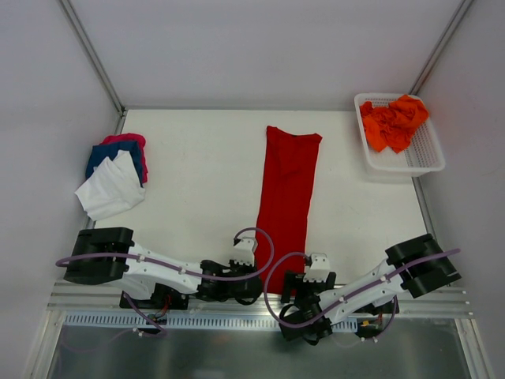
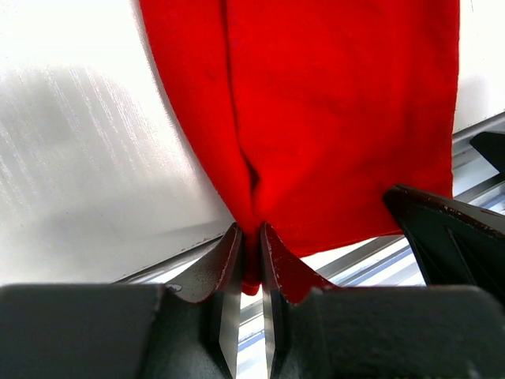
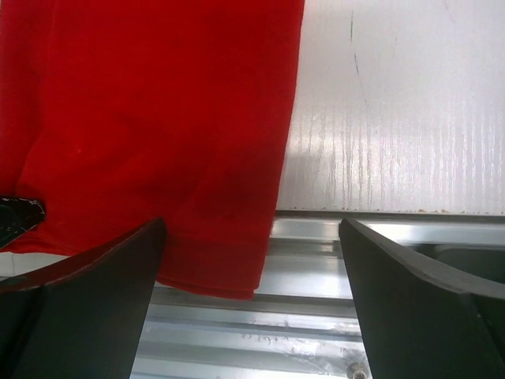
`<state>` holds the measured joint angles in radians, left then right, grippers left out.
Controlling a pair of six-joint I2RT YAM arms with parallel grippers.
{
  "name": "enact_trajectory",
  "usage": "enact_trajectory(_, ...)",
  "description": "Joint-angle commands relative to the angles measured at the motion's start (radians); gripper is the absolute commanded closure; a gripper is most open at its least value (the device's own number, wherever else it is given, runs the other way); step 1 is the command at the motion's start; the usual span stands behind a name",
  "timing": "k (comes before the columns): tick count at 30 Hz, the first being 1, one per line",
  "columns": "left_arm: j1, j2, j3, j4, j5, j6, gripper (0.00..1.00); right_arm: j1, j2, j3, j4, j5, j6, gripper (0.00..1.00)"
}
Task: Fold and stack the t-shirts
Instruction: Fold the tshirt
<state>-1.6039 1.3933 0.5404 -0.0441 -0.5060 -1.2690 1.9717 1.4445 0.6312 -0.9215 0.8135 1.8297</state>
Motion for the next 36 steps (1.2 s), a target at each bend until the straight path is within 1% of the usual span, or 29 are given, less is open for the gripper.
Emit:
enact_trajectory(1,-0.031,0.047,-0.026,-0.089,0.149,-0.021,0.89,0.006,-0.019,-0.039,0.050,0.036,0.232,0.03)
enact_trajectory(18,-0.031,0.087,0.015,-0.089,0.156,0.011,0.88,0.006,-0.068,-0.171,0.312,0.078,0.207,0.04)
enact_trajectory(23,-0.030,0.095,0.023,-0.089,0.158,0.010,0.88,0.006,-0.084,-0.174,0.372,0.102,0.175,0.05)
enact_trajectory(28,-0.031,0.093,0.023,-0.088,0.152,0.007,0.89,0.006,-0.087,-0.162,0.397,0.134,0.143,0.06)
enact_trajectory(30,-0.031,0.093,0.024,-0.089,0.153,0.005,0.89,0.007,-0.081,-0.157,0.397,0.133,0.144,0.08)
enact_trajectory(33,-0.030,0.092,0.024,-0.088,0.152,0.005,0.91,0.006,-0.079,-0.160,0.395,0.124,0.149,0.16)
enact_trajectory(34,-0.031,0.090,0.023,-0.088,0.152,0.005,0.91,0.006,-0.078,-0.160,0.395,0.118,0.149,0.21)
enact_trajectory(36,-0.031,0.089,0.020,-0.089,0.152,0.002,0.92,0.006,-0.076,-0.153,0.379,0.110,0.152,0.26)
